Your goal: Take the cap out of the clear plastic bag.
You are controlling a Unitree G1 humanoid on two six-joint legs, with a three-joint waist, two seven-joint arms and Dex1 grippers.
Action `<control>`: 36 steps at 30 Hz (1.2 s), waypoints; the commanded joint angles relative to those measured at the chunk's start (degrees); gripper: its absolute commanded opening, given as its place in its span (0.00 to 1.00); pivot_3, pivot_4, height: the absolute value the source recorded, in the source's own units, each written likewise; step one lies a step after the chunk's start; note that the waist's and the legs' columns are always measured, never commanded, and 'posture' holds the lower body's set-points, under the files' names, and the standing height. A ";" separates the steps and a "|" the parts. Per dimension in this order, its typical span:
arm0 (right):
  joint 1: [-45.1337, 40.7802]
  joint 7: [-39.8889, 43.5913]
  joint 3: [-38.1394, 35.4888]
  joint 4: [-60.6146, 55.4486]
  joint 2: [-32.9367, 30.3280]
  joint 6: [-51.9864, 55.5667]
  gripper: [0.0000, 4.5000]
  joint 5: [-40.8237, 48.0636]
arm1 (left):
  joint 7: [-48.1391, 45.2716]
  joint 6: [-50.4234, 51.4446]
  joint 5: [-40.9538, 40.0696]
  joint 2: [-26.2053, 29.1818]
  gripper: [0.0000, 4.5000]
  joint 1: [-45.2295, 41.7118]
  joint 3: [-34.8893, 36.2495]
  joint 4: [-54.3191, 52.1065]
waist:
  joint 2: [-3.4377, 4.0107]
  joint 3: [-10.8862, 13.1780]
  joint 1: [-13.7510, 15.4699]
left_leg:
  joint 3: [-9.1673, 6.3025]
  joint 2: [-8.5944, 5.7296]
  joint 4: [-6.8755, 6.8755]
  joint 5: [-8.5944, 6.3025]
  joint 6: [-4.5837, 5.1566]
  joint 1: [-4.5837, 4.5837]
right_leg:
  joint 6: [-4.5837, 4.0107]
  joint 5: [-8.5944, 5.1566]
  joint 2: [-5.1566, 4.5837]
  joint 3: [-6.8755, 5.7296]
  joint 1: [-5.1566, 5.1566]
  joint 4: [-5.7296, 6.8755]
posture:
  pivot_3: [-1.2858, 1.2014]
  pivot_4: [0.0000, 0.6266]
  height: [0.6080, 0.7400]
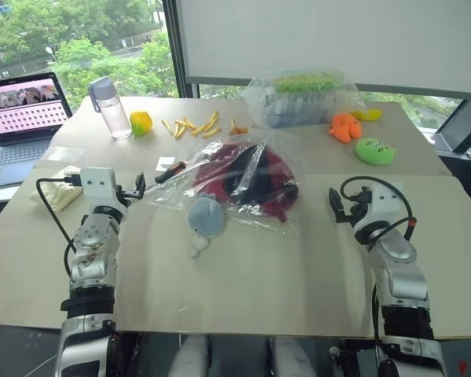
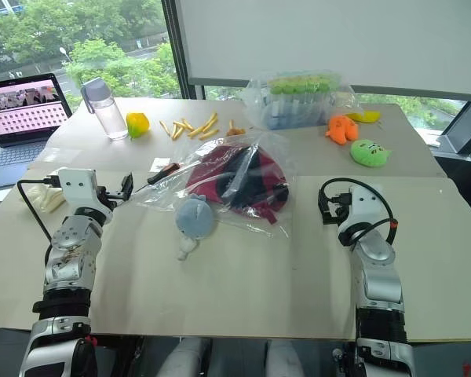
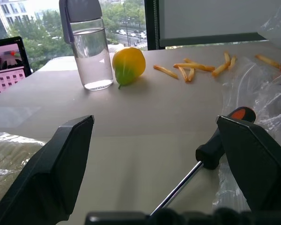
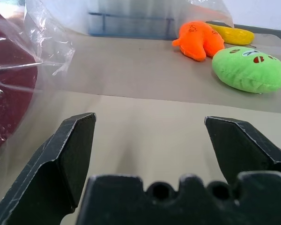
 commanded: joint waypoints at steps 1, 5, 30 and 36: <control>-1.27 0.91 -0.72 -0.62 -1.55 -2.01 0.99 0.22 | -2.68 -0.27 -0.96 1.99 1.00 -1.99 0.04 -0.58 | 0.00 0.00 0.01 | 0.00 0.00 0.00 0.00 0.00 0.00 | 0.00 0.00 0.00 0.00 0.00 0.00 | 0.52 0.24 1.00; -6.14 8.40 1.51 -1.47 -4.95 -0.98 0.99 2.67 | -13.14 -0.72 -4.73 6.18 1.00 -5.25 -0.90 -2.38 | 0.02 0.09 -0.20 | 0.01 0.00 0.05 0.00 0.00 -0.08 | -0.01 0.02 0.00 -0.01 -0.07 0.02 | 0.52 0.24 1.00; -18.59 29.03 32.59 -12.02 0.28 17.64 0.99 4.09 | -50.60 27.40 -22.84 28.59 1.00 8.46 -4.44 -26.70 | 0.10 0.27 -1.45 | 0.01 0.13 -0.63 0.00 -0.01 -0.02 | -0.28 -0.29 0.03 -0.05 -0.34 -0.04 | 0.52 0.24 1.00; -23.65 29.01 34.46 -3.70 7.05 15.09 0.99 2.05 | -49.27 28.23 -23.42 28.99 1.00 12.08 -1.19 -29.37 | 0.11 0.28 -1.53 | -0.01 0.23 -0.66 0.01 -0.02 0.02 | -0.34 -0.26 0.17 -0.03 -0.47 0.14 | 0.52 0.24 1.00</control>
